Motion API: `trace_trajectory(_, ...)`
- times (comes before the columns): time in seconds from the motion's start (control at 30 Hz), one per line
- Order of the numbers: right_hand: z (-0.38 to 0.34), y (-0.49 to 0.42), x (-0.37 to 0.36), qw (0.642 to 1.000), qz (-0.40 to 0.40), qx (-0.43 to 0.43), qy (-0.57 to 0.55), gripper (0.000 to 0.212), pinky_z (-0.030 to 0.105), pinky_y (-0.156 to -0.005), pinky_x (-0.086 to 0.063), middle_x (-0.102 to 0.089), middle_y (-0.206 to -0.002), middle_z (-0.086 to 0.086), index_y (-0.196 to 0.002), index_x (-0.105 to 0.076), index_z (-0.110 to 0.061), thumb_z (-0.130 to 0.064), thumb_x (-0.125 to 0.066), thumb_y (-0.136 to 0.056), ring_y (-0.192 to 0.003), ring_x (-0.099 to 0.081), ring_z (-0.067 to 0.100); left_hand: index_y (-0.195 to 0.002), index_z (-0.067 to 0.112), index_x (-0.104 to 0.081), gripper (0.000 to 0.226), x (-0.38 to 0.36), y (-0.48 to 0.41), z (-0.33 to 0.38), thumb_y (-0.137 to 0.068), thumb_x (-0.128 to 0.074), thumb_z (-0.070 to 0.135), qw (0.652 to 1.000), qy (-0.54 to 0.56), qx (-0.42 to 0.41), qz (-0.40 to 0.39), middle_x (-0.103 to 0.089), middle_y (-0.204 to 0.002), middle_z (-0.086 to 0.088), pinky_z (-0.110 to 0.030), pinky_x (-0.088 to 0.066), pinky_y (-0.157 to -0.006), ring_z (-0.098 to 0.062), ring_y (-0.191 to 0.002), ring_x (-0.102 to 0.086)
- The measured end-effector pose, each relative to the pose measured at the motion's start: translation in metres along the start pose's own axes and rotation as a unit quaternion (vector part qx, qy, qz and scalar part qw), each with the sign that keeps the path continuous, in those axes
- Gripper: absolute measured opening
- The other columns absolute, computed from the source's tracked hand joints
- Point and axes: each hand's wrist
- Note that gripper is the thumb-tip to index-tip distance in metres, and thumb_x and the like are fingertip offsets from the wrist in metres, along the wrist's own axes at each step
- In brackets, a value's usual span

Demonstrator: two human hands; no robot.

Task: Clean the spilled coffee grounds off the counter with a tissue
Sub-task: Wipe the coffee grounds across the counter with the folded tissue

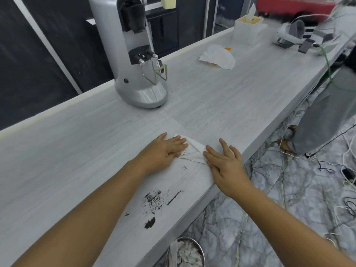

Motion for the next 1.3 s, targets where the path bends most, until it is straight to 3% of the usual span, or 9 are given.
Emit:
trace_trajectory(0.3, -0.049, 0.037, -0.017, 1.0, -0.005, -0.014, 0.007, 0.046, 0.049, -0.117, -0.013, -0.052, -0.143, -0.002, -0.132, -0.06, -0.02, -0.033, -0.031, -0.099, -0.147, -0.021, 0.03, -0.142, 0.032, -0.049, 0.039, 0.003, 0.053, -0.004, -0.103, -0.048, 0.026, 1.0, -0.001, 0.008, -0.012, -0.037, -0.154, 0.016, -0.027, 0.003, -0.121, 0.007, -0.144, -0.021)
trace_trajectory(0.53, -0.094, 0.064, -0.03, 1.0, -0.014, -0.002, 0.0, 0.045, 0.048, -0.117, -0.018, -0.052, -0.144, -0.005, -0.132, -0.06, -0.022, -0.033, -0.032, -0.098, -0.147, -0.022, 0.026, -0.141, 0.034, -0.05, 0.038, 0.008, 0.113, -0.008, -0.103, -0.048, 0.029, 1.0, 0.016, 0.022, -0.006, -0.037, -0.153, 0.018, -0.031, 0.001, -0.123, 0.011, -0.143, -0.02)
trace_trajectory(1.0, -0.148, 0.094, -0.046, 0.997, -0.036, 0.068, -0.008, 0.042, 0.047, -0.114, -0.02, -0.055, -0.141, -0.004, -0.13, -0.062, -0.021, -0.031, -0.037, -0.098, -0.145, -0.027, 0.026, -0.141, 0.036, -0.05, 0.038, 0.006, 0.211, -0.008, -0.104, -0.047, 0.028, 0.998, 0.025, 0.054, 0.032, -0.034, -0.152, 0.019, -0.019, 0.008, -0.118, 0.015, -0.141, -0.016)
trace_trajectory(1.3, -0.166, 0.105, -0.046, 0.987, -0.085, 0.136, -0.003, 0.042, 0.045, -0.116, -0.016, -0.054, -0.142, -0.008, -0.132, -0.06, -0.023, -0.03, -0.037, -0.097, -0.146, -0.021, 0.021, -0.142, 0.041, -0.046, 0.04, -0.014, 0.274, 0.008, -0.103, -0.042, 0.031, 0.99, 0.011, 0.114, 0.086, -0.036, -0.152, 0.022, -0.026, 0.006, -0.121, 0.013, -0.143, -0.017)
Point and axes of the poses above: each hand's wrist, its own y-axis away from the middle knuckle, its own x-axis out of the back of the hand, z = x × y
